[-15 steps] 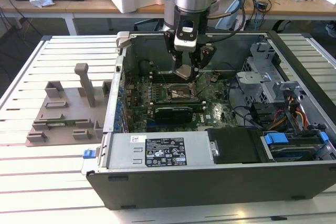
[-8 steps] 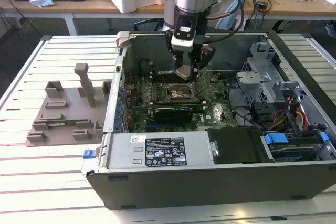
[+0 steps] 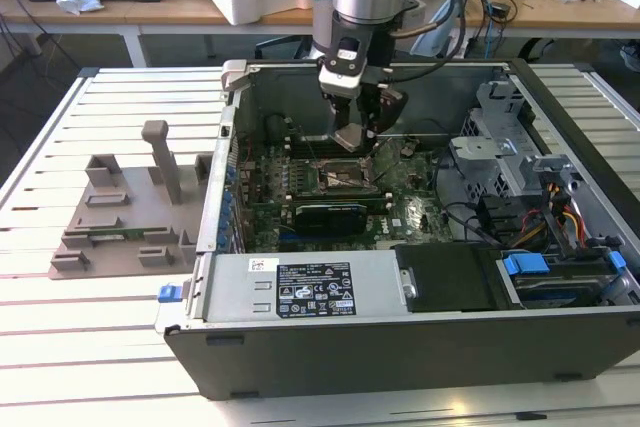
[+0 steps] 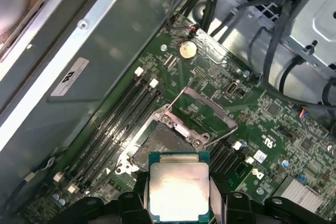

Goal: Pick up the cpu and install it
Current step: 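Place the cpu into insertion slot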

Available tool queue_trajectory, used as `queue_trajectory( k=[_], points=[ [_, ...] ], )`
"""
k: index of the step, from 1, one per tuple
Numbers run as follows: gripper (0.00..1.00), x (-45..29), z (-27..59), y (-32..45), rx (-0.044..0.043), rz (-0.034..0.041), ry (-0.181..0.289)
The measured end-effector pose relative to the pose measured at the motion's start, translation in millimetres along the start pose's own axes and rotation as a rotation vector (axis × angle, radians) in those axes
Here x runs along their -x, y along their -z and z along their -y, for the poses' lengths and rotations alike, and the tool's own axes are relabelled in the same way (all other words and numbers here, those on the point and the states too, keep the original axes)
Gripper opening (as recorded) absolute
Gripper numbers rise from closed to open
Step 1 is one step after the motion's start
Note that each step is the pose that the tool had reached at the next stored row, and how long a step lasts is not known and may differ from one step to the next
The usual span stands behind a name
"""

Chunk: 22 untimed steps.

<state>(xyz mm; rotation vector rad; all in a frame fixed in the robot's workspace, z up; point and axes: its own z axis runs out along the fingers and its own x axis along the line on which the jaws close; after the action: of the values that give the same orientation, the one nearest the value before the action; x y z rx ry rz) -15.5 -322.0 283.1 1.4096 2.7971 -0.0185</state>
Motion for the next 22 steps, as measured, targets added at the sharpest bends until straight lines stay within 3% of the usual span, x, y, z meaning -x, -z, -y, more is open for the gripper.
queue_trajectory(
  k=[22],
  points=[
    [0.54,0.0,0.0,0.0,-0.0062,0.0012,-0.300]
  ],
)
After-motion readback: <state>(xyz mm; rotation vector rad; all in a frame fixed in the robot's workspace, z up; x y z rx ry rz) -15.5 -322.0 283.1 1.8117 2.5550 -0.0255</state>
